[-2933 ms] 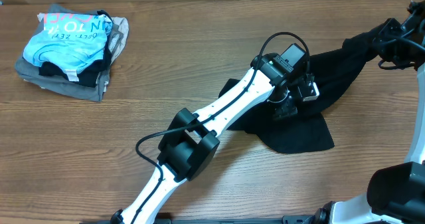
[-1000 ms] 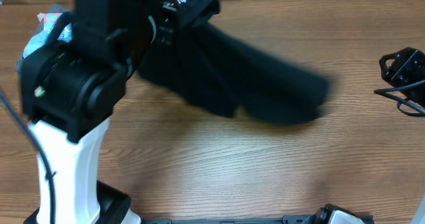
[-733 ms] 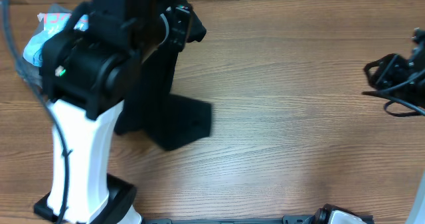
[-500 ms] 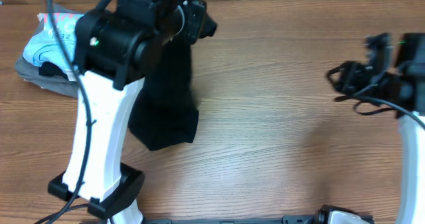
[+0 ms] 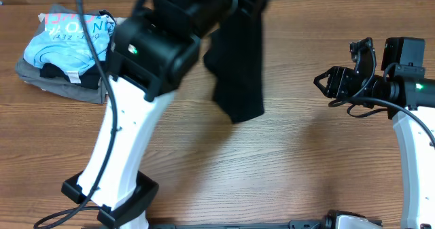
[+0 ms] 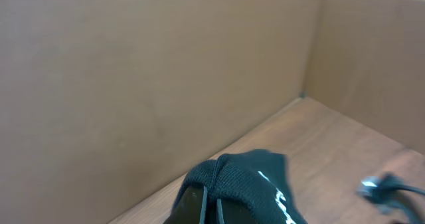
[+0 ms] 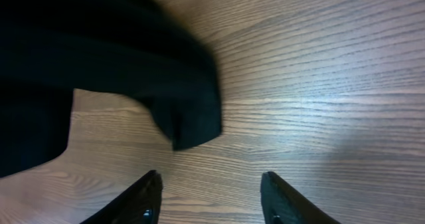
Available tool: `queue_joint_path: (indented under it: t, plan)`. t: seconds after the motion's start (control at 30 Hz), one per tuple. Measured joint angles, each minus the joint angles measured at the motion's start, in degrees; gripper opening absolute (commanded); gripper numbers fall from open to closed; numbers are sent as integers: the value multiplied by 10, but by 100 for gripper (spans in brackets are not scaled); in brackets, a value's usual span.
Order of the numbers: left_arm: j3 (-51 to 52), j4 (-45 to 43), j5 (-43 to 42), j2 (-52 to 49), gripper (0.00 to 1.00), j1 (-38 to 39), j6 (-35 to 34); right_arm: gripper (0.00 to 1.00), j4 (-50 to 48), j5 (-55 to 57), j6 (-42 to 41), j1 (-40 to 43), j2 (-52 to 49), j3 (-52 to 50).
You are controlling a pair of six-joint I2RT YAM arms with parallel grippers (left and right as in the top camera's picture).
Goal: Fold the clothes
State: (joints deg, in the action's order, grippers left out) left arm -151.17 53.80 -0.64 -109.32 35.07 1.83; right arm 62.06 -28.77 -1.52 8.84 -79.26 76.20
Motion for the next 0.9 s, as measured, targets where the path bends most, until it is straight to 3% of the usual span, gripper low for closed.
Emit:
queue_joint_path:
  t: [0.27, 0.47, 0.67, 0.8, 0.9]
  plan:
    - [-10, 4, 47, 0, 4, 49, 16, 55, -16, -19, 19, -11, -19, -19]
    - [-10, -2, 59, 0, 4, 46, 16, 56, -87, -54, 24, -70, -60, -99]
    - [-10, -6, 61, 0, 4, 46, 17, 56, -218, -65, -15, -136, -74, -162]
    - [-10, -7, 63, 0, 4, 46, 17, 44, -300, -56, -54, -167, -74, -181]
    - [-10, -7, 63, 0, 4, 46, 17, 41, -345, -52, -78, -185, -74, -189]
